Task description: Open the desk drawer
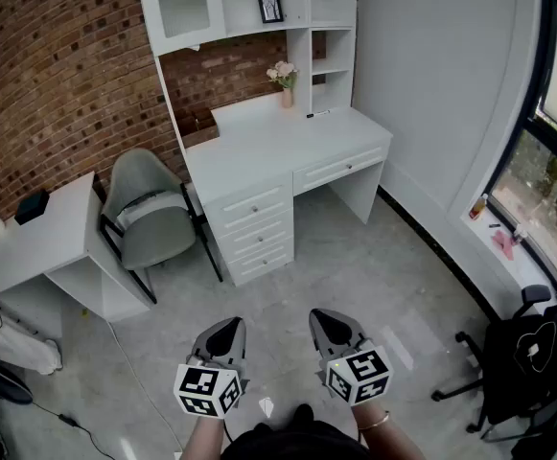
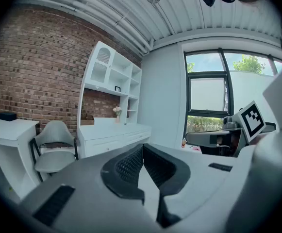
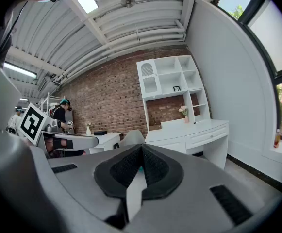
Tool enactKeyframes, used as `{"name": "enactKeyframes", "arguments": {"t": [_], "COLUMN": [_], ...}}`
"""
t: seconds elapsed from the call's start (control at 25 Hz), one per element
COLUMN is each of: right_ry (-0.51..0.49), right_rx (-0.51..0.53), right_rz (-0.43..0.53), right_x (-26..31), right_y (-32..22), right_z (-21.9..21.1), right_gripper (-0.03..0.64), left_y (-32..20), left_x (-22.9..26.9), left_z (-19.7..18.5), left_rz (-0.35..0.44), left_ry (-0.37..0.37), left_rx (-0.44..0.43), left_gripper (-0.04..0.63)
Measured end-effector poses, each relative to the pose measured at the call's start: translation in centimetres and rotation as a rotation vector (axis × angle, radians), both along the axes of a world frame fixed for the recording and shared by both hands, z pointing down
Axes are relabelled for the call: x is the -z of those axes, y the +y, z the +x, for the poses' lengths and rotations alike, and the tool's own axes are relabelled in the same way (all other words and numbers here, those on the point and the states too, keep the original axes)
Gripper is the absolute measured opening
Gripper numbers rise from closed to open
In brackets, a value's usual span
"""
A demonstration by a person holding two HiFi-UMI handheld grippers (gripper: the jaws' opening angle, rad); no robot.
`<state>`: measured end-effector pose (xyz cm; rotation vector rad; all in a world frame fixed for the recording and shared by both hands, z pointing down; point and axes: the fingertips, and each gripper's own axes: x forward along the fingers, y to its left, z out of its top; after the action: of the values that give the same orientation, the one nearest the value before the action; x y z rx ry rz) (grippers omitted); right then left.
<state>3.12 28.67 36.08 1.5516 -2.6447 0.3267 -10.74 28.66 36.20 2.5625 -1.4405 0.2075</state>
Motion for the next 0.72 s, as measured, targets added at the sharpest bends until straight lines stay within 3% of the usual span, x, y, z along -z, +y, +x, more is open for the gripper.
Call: {"name": "enactKeyframes", "arguments": {"t": [0.72], "right_ry": [-0.033], "right_rx": [-0.016], "right_rz": [-0.005], "right_x": [-0.3], "right_y": [0.6], "right_z": [3.6], "right_gripper": [0.005], "left_y": [0.2], "left_x": [-1.1], "left_z": [3.5], "left_rz": [-0.03], "left_ry": [-0.005], "left_rx": [-0.011], "left_gripper": [0.009]}}
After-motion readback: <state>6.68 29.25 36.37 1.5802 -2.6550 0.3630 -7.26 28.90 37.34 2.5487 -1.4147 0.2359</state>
